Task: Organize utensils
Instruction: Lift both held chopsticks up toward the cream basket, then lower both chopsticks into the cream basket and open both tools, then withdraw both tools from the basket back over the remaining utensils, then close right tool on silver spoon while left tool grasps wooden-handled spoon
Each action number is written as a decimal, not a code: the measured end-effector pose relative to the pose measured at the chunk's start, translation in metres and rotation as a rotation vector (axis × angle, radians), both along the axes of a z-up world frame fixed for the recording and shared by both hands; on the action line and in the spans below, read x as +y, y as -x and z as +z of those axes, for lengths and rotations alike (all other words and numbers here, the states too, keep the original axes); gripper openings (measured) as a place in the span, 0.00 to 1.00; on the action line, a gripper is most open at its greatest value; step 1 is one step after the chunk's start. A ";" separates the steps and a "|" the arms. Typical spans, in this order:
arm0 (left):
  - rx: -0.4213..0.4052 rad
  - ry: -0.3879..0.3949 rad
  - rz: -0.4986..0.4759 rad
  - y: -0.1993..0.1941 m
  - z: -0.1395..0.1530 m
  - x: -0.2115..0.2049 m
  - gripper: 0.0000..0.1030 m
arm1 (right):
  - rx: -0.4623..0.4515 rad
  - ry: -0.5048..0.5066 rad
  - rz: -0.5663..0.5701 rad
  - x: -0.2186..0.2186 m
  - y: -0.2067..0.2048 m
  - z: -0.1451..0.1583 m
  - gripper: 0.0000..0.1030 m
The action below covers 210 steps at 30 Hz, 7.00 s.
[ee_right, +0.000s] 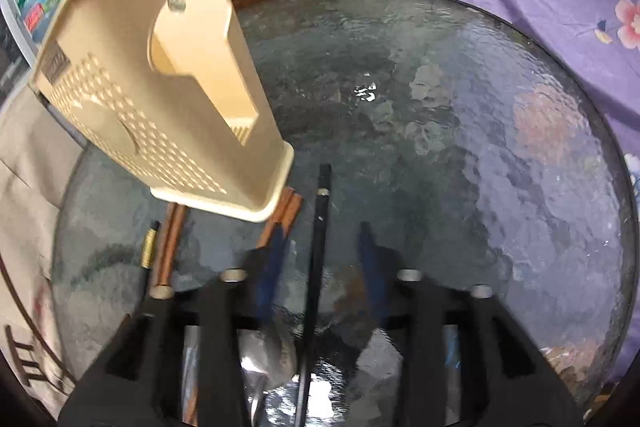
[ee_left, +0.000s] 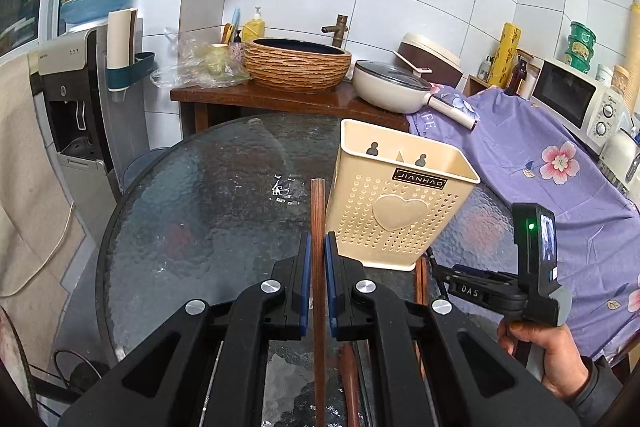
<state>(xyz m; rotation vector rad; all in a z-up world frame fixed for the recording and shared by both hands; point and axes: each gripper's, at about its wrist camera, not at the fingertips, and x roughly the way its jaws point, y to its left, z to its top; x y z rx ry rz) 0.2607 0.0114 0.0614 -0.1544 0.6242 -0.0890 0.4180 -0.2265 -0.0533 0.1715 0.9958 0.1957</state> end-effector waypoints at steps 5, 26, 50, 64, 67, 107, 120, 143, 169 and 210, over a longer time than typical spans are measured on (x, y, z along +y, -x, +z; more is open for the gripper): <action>-0.001 -0.001 -0.002 0.000 0.000 -0.001 0.06 | 0.011 0.037 0.001 0.001 -0.005 -0.002 0.31; 0.003 0.016 -0.012 -0.001 -0.001 0.001 0.06 | -0.072 0.026 -0.007 -0.010 0.004 0.013 0.07; -0.089 0.024 -0.030 0.026 0.030 0.008 0.06 | -0.396 -0.103 0.113 -0.045 0.097 0.128 0.07; -0.131 0.033 -0.036 0.030 0.055 0.010 0.06 | -0.450 -0.120 0.140 -0.049 0.113 0.168 0.07; -0.148 0.032 -0.034 0.028 0.065 0.010 0.06 | -0.457 -0.135 0.143 -0.049 0.112 0.180 0.07; -0.347 0.180 0.137 -0.100 0.100 -0.009 0.06 | -0.588 -0.114 0.000 0.005 -0.008 0.209 0.08; -0.264 0.138 0.110 -0.112 0.063 -0.014 0.06 | -0.521 -0.109 0.013 0.010 -0.016 0.169 0.08; -0.249 0.094 0.039 -0.085 0.049 -0.015 0.63 | -0.539 -0.049 -0.029 -0.007 0.014 0.159 0.54; 0.152 -0.157 -0.124 0.007 -0.083 -0.015 0.61 | -0.143 0.213 0.119 0.023 0.108 -0.003 0.54; 0.265 -0.149 -0.231 0.038 -0.114 -0.036 0.44 | -0.105 0.215 0.087 0.028 0.084 -0.016 0.48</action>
